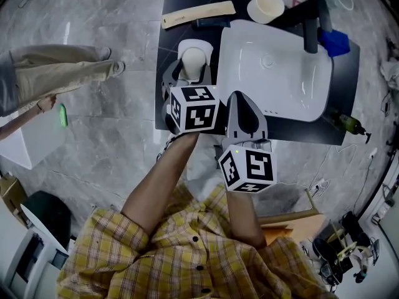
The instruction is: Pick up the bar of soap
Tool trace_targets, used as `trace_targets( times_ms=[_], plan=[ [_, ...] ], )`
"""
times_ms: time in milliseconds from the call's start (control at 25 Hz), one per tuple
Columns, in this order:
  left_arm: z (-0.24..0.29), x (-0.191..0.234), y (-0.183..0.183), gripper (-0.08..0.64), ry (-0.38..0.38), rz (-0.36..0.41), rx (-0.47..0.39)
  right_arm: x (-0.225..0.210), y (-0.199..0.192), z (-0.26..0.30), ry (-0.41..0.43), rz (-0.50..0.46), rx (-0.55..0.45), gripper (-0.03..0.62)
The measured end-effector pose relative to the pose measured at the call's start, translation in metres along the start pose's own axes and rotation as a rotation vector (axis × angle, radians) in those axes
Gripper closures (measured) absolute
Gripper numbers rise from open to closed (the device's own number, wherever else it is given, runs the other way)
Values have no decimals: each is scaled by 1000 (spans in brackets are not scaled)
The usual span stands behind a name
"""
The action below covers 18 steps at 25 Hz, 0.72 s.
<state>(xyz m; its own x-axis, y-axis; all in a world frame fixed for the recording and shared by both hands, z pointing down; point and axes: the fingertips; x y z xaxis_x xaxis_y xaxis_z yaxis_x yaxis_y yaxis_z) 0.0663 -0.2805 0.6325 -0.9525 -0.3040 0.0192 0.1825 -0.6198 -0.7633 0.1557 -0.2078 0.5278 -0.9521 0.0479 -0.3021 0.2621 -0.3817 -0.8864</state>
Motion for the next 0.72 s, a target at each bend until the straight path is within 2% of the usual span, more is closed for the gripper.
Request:
trace_targets(
  times_ms=[160, 360, 560, 720],
  plan=[
    [-2, 1, 3, 301, -7, -23, -12, -4, 2, -5, -6, 3, -10, 572],
    [-25, 0, 21, 301, -16, -53, -80, -2, 8, -13, -5, 2, -23, 572],
    [-68, 2, 55, 301, -42, -36, -185, 9, 26, -23, 3, -10, -60, 572],
    [-112, 5, 99, 301, -53, 7, -339, 19, 58, -29, 18, -27, -127, 572]
  ],
)
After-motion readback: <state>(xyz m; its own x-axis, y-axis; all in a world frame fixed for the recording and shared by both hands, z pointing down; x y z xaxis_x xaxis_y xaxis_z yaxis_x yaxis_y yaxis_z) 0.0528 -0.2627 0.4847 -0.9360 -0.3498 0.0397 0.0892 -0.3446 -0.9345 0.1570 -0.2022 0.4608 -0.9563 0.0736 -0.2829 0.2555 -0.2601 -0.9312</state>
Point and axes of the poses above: the fingertips, and each gripper's own axes: z forward along the fingers, x to its left, y out of its top, and after that the axes turned 11 degrees about -x, right-handed
